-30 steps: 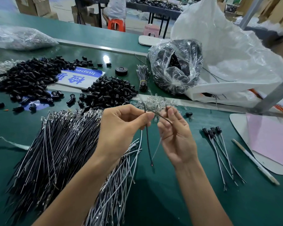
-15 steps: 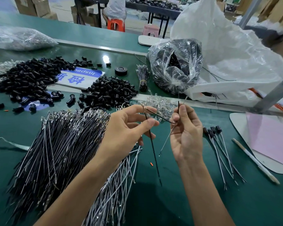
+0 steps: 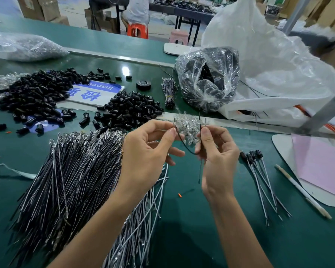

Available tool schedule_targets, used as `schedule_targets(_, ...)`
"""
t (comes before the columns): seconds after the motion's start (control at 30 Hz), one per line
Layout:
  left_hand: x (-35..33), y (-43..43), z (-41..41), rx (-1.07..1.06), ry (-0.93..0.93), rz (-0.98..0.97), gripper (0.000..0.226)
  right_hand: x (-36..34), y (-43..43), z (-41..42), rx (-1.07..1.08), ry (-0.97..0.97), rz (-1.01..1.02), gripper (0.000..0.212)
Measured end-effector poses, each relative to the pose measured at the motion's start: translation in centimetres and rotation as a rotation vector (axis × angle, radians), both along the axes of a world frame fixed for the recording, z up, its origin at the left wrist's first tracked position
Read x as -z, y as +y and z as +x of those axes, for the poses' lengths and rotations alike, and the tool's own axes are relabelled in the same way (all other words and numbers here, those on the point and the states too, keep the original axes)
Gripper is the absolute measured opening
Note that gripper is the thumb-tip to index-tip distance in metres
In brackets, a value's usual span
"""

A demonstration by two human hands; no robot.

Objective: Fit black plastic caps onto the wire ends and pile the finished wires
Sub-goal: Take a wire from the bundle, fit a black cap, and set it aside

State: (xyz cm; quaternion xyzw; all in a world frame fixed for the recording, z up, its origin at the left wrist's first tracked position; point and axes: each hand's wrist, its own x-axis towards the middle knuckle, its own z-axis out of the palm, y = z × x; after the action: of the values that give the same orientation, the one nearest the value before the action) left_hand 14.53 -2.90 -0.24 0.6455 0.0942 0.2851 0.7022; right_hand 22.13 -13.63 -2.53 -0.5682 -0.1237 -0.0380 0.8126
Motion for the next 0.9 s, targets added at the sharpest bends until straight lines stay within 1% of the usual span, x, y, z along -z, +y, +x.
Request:
schedule_targets(0.07,0.4,0.0,0.3,-0.029,0.062,0.039,0.008,0.1,0.1,-0.1,0.032,-0.050,-0.088,0.014)
schedule_targets(0.13,0.8,0.0,0.4,-0.068,0.102,0.089,0.012,0.2,0.2,-0.3,0.021,-0.081,-0.152,0.012)
schedule_targets(0.3,1.3,-0.1,0.6,-0.182,0.153,0.274,0.013,0.6,0.7,-0.8,-0.097,-0.119,-0.216,0.011)
schedule_targets(0.4,1.4,0.0,0.6,-0.262,0.173,0.395,0.008,0.7,0.8,-1.0,-0.096,-0.141,-0.254,0.008)
schedule_targets(0.47,1.3,0.0,0.5,-0.295,0.166,0.441,0.011,0.7,0.8,-1.0,-0.075,-0.167,-0.291,0.007)
schedule_targets(0.63,1.2,0.0,0.4,-0.315,0.191,0.482,0.010,0.6,0.9,-1.4,-0.039,-0.256,-0.401,0.008)
schedule_targets(0.8,1.2,-0.3,0.4,-0.315,0.202,0.650,0.010,0.7,1.1,-2.0,-0.014,-0.355,-0.481,0.008)
schedule_targets(0.9,1.2,-0.2,0.3,-0.282,0.191,0.644,0.008,0.8,1.1,-1.9,0.005,-0.389,-0.535,0.007)
